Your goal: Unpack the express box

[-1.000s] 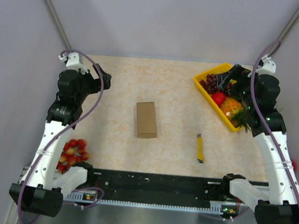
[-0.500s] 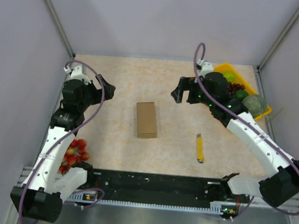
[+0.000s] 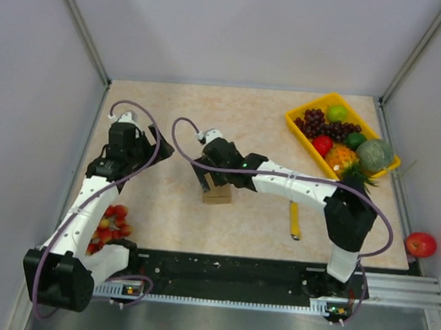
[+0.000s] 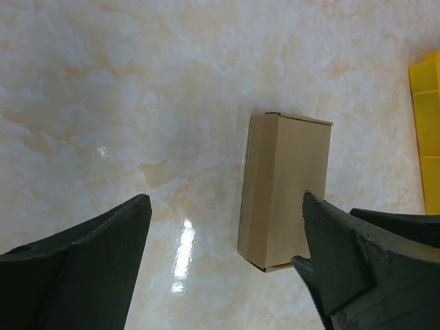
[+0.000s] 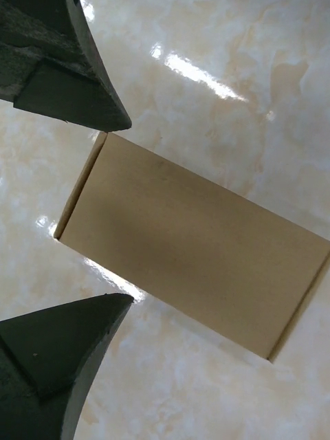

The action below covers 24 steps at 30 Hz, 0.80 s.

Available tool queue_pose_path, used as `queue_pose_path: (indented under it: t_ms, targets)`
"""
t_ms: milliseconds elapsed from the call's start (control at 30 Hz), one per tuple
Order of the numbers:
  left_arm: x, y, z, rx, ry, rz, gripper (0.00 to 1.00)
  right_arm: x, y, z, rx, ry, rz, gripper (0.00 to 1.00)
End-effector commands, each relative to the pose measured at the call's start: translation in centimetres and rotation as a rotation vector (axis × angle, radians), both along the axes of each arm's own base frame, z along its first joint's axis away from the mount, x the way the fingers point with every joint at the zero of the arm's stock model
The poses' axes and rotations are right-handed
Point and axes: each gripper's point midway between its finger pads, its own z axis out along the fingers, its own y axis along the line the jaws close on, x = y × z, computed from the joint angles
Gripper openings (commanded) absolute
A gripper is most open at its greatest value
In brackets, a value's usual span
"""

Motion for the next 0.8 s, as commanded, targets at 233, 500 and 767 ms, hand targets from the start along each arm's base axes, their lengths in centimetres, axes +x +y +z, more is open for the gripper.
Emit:
queue_pose_path:
  t_ms: [233, 500, 767]
  targets:
    - [0.4, 0.9, -0.1, -0.028, 0.044, 0.095, 0.92, 1.5, 2.7, -2.3, -0.028, 0.022, -0.044, 0.99]
    - [-0.4, 2.2, -2.2, 0.013, 0.136, 0.172, 0.92, 2.1, 2.3, -4.7, -0.129, -0.016, -0.137, 0.99]
    - [-0.9, 2.7, -3.7, 0.022, 0.196, 0.182, 0.91, 1.6, 1.5, -6.6, -0.157, 0.009, -0.18, 0.99]
